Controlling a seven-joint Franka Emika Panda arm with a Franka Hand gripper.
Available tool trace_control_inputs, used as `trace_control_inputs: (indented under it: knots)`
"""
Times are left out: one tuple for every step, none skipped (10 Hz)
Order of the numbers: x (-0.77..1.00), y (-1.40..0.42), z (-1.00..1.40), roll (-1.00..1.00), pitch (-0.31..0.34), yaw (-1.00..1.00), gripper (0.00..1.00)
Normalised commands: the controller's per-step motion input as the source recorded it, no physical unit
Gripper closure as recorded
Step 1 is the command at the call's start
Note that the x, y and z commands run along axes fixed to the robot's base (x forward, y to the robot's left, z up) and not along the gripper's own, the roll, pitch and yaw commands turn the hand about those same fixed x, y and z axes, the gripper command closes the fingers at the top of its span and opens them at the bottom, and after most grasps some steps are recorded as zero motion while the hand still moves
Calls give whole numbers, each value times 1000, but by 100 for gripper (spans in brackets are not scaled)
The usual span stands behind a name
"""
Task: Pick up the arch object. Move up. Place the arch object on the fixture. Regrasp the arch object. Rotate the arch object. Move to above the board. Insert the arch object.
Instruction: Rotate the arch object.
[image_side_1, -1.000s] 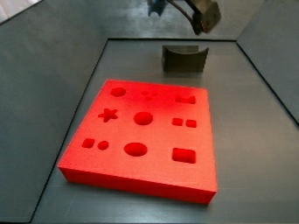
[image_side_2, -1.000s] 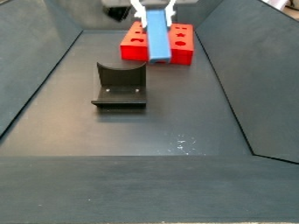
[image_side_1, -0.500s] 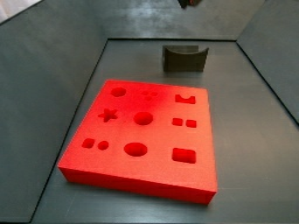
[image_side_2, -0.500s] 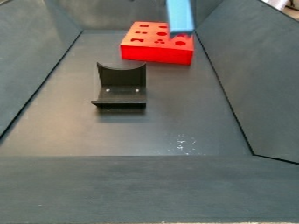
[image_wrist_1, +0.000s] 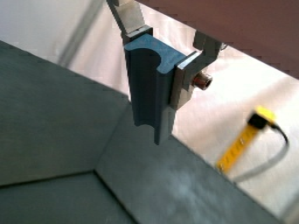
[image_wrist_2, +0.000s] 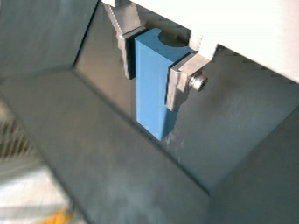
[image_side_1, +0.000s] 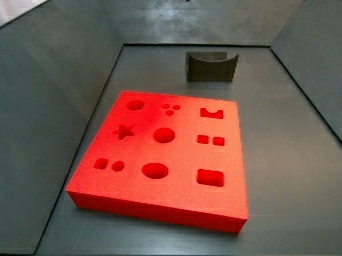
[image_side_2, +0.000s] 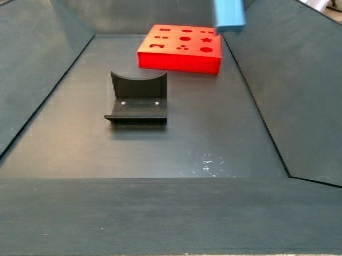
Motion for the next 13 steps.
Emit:
trace_control_inputs:
  knots:
    - [46, 60, 45, -987, -49, -1000, 100]
    - [-45, 36, 64, -970, 9, -1000, 100]
    - [-46, 29, 43, -953, 76, -1000, 100]
    - [-30, 31, 30, -948, 131, -1000, 100]
    - [-23, 24, 26, -941, 167, -1000, 100]
    - [-27, 12, 40, -938, 254, -1000, 100]
    - [-38, 13, 44, -939, 287, -1000, 100]
    - [-54, 20, 64, -957, 354, -1000, 100]
    - [-65, 14, 69, -972, 401, -1000, 100]
    - [-49, 20, 76, -1000, 455, -984, 100]
    - [-36, 20, 70, -1000, 486, -960, 100]
    - [-4, 17, 75, -811, 474, -728, 100]
    - [22, 12, 60, -588, 396, -495, 100]
